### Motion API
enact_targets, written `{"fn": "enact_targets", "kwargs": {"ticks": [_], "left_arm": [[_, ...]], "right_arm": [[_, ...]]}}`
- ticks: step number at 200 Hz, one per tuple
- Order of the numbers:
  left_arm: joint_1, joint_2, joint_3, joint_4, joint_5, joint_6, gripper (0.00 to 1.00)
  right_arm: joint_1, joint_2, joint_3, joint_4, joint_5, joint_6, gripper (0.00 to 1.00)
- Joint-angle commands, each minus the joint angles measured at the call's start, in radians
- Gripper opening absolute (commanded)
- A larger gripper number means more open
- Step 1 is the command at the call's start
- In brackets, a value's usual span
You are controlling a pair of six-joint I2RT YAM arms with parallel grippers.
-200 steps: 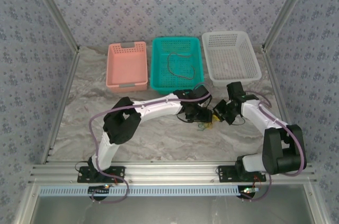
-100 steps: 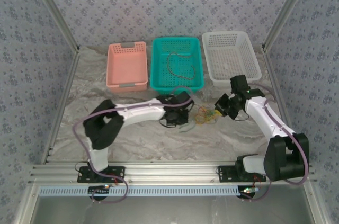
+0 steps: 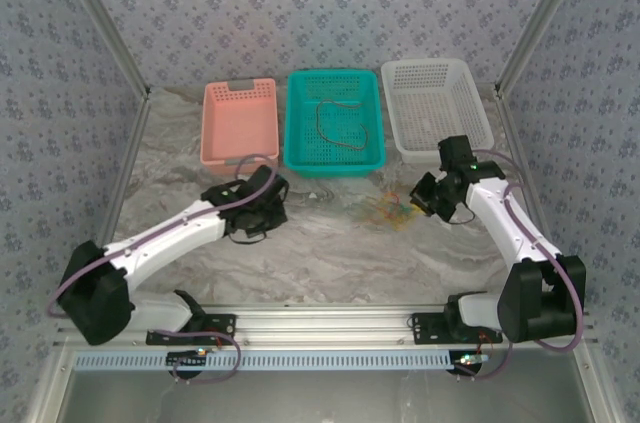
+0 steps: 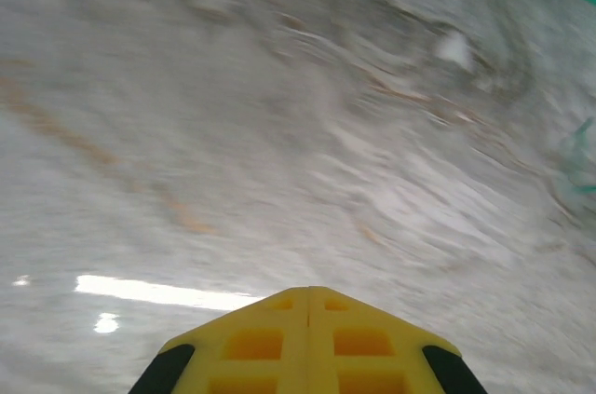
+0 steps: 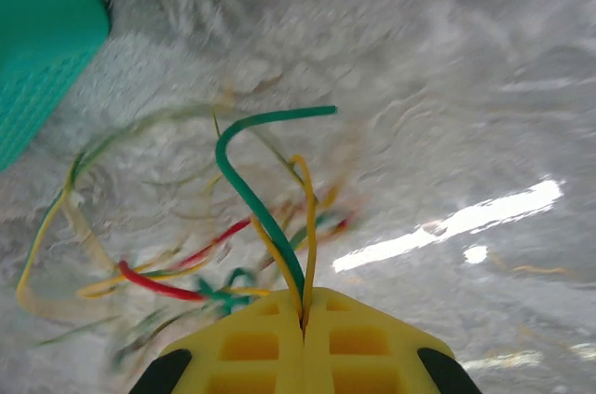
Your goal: Untangle the cables
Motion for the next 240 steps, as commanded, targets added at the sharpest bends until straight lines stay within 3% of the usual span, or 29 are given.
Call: {"fn": "enact_targets", "kwargs": {"ticks": [1,45,83,90,111,147,202,240], "left_arm": [[0.062,-0.077,-0.037,-0.137,-0.045,0.019,0.00],[0.095,-0.127,-0.060,-0.103,0.022,0.008,0.00],[0.058,-0.114,-0.042,0.053,0.152,-0.034,0.00],[0.040,-0.098,-0.027,0.082,0.175,-0.047,0.07],[-0.043,-0.031,0.043,0.146,0.205,-0.092,0.43],[-0.165,0.088,0.133,0.333,0.269,-0.095,0.61],[-0.197,0.180,0.180,0.294,0.241,0.061,0.69],[-0.202,0.248,0.153,0.377,0.284,0.070,0.62]], "right_arm": [[-0.039,-0.009,0.031,-0.039,0.064,-0.034,0.00],[-0.020,0.020,0.026,-0.008,0.035,-0.026,0.00],[0.044,0.019,0.038,0.036,-0.045,-0.001,0.00],[0.067,0.018,0.045,0.057,-0.079,0.000,0.00],[0.157,0.021,0.071,0.113,-0.160,0.012,0.00],[0.278,0.054,0.073,0.221,-0.307,0.075,0.00],[0.312,0.136,0.077,0.269,-0.420,0.052,0.00],[0.313,0.157,0.073,0.276,-0.450,0.055,0.00]]}}
